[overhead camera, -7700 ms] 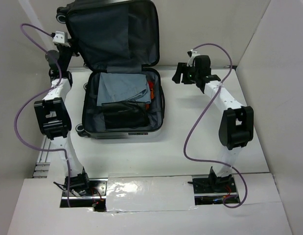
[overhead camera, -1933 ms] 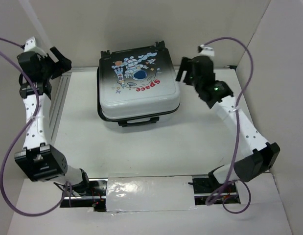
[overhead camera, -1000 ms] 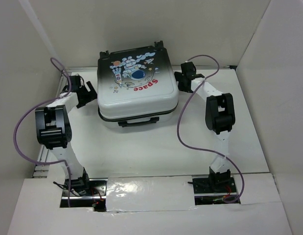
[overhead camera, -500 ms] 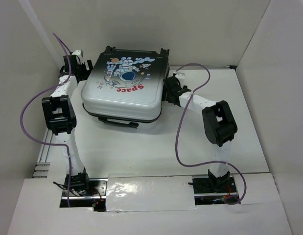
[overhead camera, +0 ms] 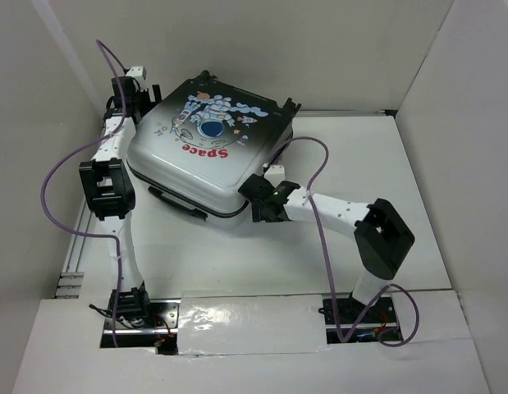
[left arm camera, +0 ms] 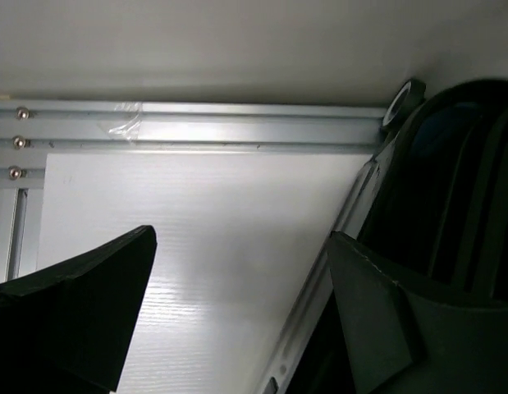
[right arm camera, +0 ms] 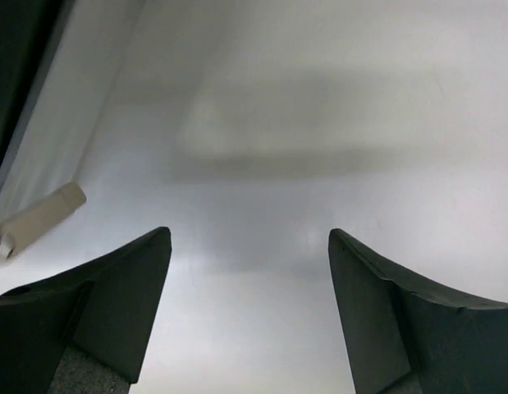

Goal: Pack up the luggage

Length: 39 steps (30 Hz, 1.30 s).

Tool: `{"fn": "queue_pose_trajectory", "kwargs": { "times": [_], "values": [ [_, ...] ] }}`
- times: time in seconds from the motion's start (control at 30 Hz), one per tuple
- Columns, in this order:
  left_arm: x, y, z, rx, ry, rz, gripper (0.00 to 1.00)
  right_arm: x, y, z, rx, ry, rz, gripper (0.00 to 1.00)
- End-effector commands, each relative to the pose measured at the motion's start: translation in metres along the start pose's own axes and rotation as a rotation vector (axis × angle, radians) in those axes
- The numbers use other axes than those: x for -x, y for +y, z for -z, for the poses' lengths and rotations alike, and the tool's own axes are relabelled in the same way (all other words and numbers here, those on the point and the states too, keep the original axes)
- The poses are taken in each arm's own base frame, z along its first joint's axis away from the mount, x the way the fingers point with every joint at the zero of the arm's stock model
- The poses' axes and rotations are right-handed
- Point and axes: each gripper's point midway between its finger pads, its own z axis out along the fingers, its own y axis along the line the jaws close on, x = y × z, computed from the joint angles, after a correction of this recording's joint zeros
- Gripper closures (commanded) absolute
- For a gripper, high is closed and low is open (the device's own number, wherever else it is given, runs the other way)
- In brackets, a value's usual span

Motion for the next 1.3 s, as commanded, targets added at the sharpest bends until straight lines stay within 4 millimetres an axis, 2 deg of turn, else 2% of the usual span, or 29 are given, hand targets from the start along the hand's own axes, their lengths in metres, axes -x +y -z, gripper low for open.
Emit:
{"fn": "queue_pose_trajectory", "kwargs": {
  "times": [0.0, 0.03, 0.07, 0.1, 0.13, 0.2, 0.23, 0.33, 0.37, 0.4, 0.5, 0.53, 0.57, 0.6, 0.63, 0.67, 0.7, 0.73, 0.77, 0.8, 0.83, 0.87, 0.93, 0.97, 1.0, 1.03, 1.17, 1.2, 1.27],
  "values": [
    [0.026, -0.167, 0.041, -0.368, 0.019, -0.015, 0.00, 0.036, 0.040, 0.066, 0.237, -0.114, -0.027, 0.15],
    [0.052, -0.139, 0.053, -0.298, -0.027, 0.023, 0.00, 0.047, 0.029, 0.085, 0.241, -0.140, -0.003, 0.15],
    [0.052, -0.139, 0.053, -0.297, -0.028, 0.024, 0.00, 0.053, 0.031, 0.089, 0.251, -0.151, -0.011, 0.15],
    [0.080, -0.100, 0.069, -0.229, -0.083, 0.066, 0.00, 0.065, 0.023, 0.097, 0.254, -0.171, -0.016, 0.15],
    [0.094, -0.081, 0.082, -0.213, -0.108, 0.126, 0.00, 0.080, 0.007, 0.110, 0.254, -0.206, -0.006, 0.15],
    [0.119, -0.041, 0.107, -0.178, -0.162, 0.194, 0.00, 0.106, -0.001, 0.133, 0.313, -0.246, -0.013, 0.15],
    [0.142, -0.006, 0.134, -0.140, -0.220, 0.233, 0.00, 0.119, -0.011, 0.146, 0.335, -0.284, -0.010, 0.15],
    [0.155, 0.032, 0.167, -0.110, -0.258, 0.247, 0.00, 0.161, -0.032, 0.165, 0.381, -0.368, -0.048, 0.12],
    [0.161, 0.035, 0.181, -0.100, -0.277, 0.228, 0.00, 0.183, -0.044, 0.165, 0.373, -0.419, -0.087, 0.11],
    [0.164, 0.034, 0.187, -0.099, -0.282, 0.217, 0.00, 0.190, -0.044, 0.165, 0.400, -0.432, -0.083, 0.09],
    [0.154, 0.049, 0.200, -0.029, -0.258, 0.235, 0.00, 0.238, -0.060, 0.156, 0.399, -0.521, -0.107, 0.07],
    [0.150, 0.049, 0.205, -0.016, -0.245, 0.242, 0.00, 0.259, -0.065, 0.161, 0.403, -0.563, -0.114, 0.06],
    [0.143, 0.055, 0.211, 0.014, -0.231, 0.254, 0.00, 0.274, -0.078, 0.134, 0.354, -0.553, -0.113, 0.06],
    [0.114, 0.057, 0.205, 0.029, -0.166, 0.279, 0.00, 0.287, -0.082, 0.126, 0.355, -0.559, -0.125, 0.04],
    [0.116, 0.050, 0.228, 0.038, -0.184, 0.274, 0.00, 0.315, -0.090, 0.134, 0.359, -0.608, -0.136, 0.04],
    [0.104, 0.052, 0.234, 0.076, -0.168, 0.311, 0.00, 0.321, -0.089, 0.096, 0.339, -0.550, -0.135, 0.04],
    [0.063, 0.054, 0.227, 0.098, -0.099, 0.349, 0.00, 0.331, -0.107, 0.079, 0.319, -0.525, -0.154, 0.04],
    [0.050, 0.054, 0.233, 0.118, -0.092, 0.372, 0.00, 0.359, -0.114, 0.088, 0.328, -0.577, -0.171, 0.04],
    [0.052, 0.049, 0.258, 0.145, -0.136, 0.400, 0.00, 0.361, -0.115, 0.050, 0.302, -0.528, -0.175, 0.04],
    [0.015, 0.050, 0.255, 0.172, -0.084, 0.435, 0.00, 0.371, -0.128, 0.038, 0.285, -0.529, -0.192, 0.04],
    [0.000, 0.051, 0.261, 0.203, -0.073, 0.469, 0.00, 0.391, -0.135, 0.044, 0.281, -0.573, -0.206, 0.04],
    [0.004, 0.056, 0.283, 0.252, -0.133, 0.490, 0.00, 0.391, -0.132, 0.011, 0.277, -0.537, -0.205, 0.04],
    [-0.032, 0.060, 0.292, 0.313, -0.105, 0.573, 0.00, 0.399, -0.143, -0.009, 0.271, -0.538, -0.206, 0.04],
    [-0.036, 0.061, 0.298, 0.321, -0.113, 0.591, 0.00, 0.404, -0.147, -0.014, 0.274, -0.545, -0.210, 0.04],
    [-0.040, 0.059, 0.306, 0.332, -0.111, 0.604, 0.00, 0.397, -0.148, -0.040, 0.271, -0.509, -0.211, 0.04],
    [-0.053, 0.058, 0.304, 0.340, -0.076, 0.612, 0.00, 0.402, -0.156, -0.048, 0.294, -0.521, -0.227, 0.04],
    [-0.085, 0.045, 0.304, 0.305, -0.020, 0.669, 0.00, 0.387, -0.152, -0.097, 0.402, -0.468, -0.221, 0.06],
    [-0.090, 0.043, 0.300, 0.296, -0.021, 0.700, 0.00, 0.373, -0.144, -0.119, 0.429, -0.420, -0.215, 0.06],
    [-0.113, 0.039, 0.302, 0.306, 0.010, 0.739, 0.00, 0.364, -0.128, -0.131, 0.513, -0.392, -0.194, 0.06]
  ]
}}
